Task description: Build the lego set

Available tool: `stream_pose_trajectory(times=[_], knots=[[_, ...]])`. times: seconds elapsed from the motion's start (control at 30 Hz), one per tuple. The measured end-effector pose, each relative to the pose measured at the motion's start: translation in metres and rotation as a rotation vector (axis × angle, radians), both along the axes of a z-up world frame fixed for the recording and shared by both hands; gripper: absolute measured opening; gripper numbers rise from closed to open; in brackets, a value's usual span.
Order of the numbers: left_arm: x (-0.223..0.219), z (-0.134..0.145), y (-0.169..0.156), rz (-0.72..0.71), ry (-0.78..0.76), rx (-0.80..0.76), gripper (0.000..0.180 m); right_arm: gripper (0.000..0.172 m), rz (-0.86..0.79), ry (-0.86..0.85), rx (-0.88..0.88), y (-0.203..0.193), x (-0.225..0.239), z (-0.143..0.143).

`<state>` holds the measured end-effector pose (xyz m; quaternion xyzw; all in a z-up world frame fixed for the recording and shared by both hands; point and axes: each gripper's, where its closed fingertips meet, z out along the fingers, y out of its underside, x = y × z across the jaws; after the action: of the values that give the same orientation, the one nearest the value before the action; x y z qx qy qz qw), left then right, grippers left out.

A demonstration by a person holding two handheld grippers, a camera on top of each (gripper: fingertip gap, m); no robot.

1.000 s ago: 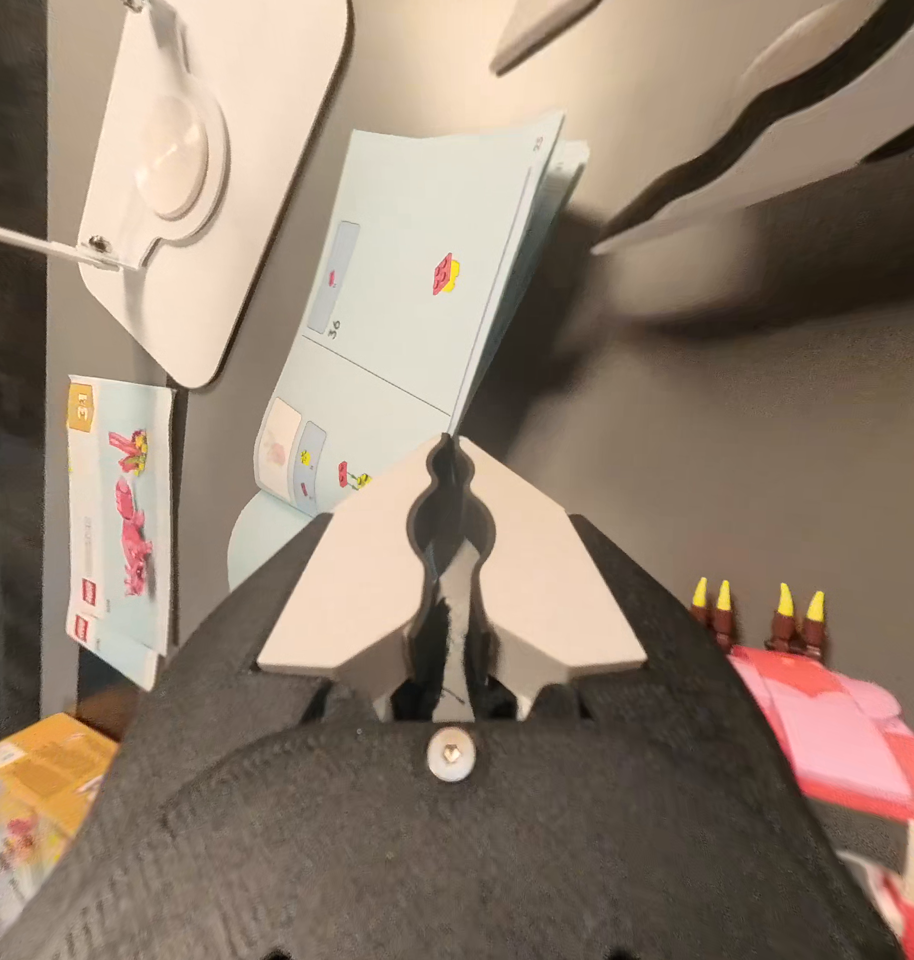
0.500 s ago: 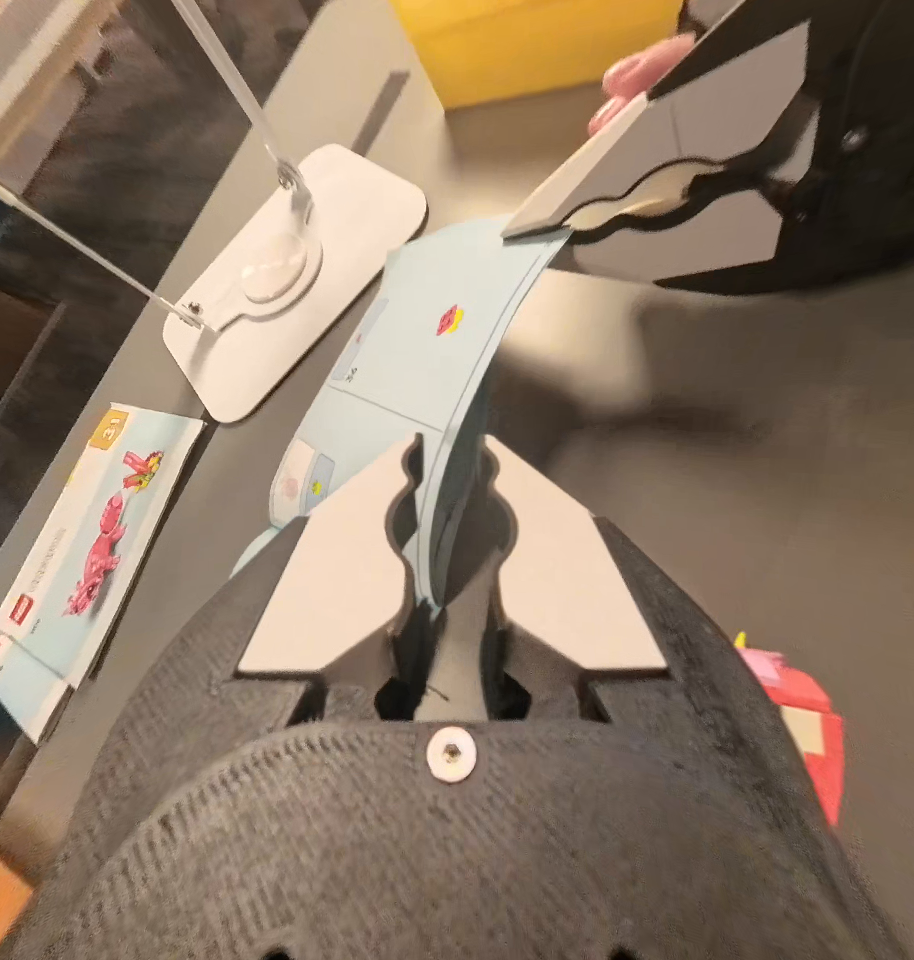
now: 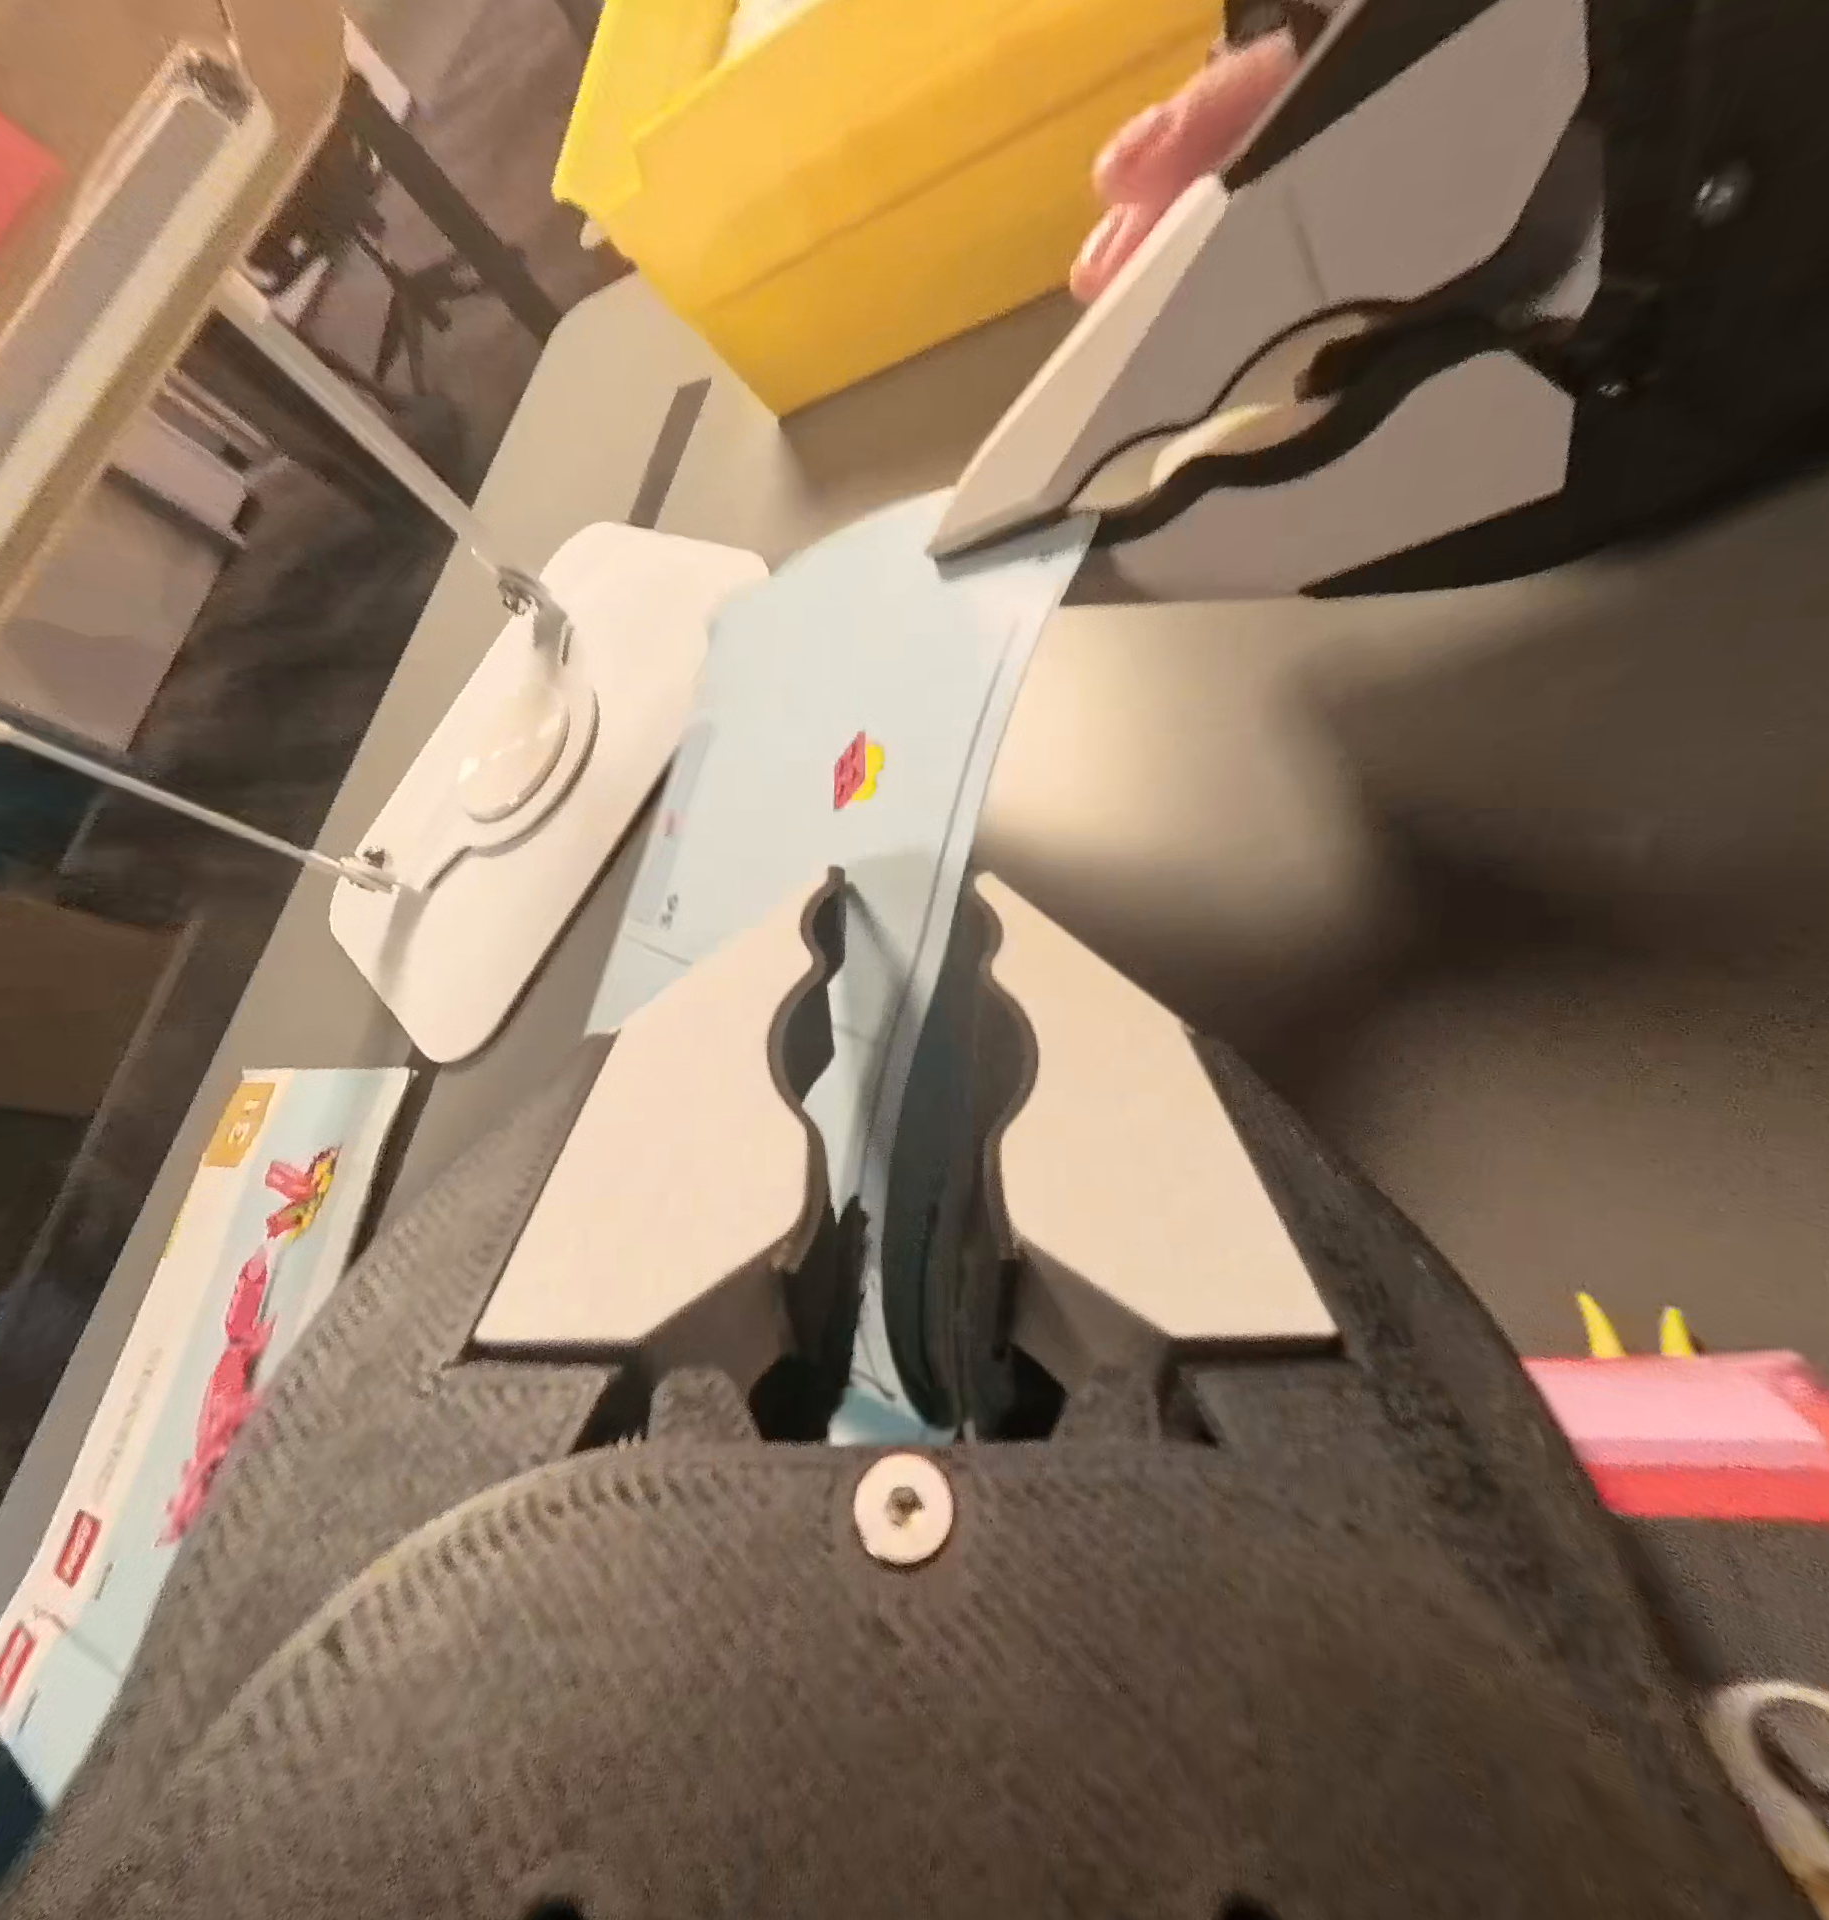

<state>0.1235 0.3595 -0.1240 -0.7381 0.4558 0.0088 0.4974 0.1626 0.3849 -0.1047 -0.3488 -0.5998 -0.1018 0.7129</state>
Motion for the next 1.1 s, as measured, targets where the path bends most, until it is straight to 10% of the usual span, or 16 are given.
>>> stream_pose_trajectory(times=[0.5, 1.1], knots=[[-0.022, 0.014, 0.000, 0.048, -0.068, 0.226, 0.000, 0.037, 0.096, 0.083, -0.186, -0.027, -0.024, 0.003], [-0.019, 0.005, 0.001, 0.021, -0.054, 0.313, 0.000, 0.004, 0.101, 0.072, -0.128, -0.027, -0.033, 0.003]])
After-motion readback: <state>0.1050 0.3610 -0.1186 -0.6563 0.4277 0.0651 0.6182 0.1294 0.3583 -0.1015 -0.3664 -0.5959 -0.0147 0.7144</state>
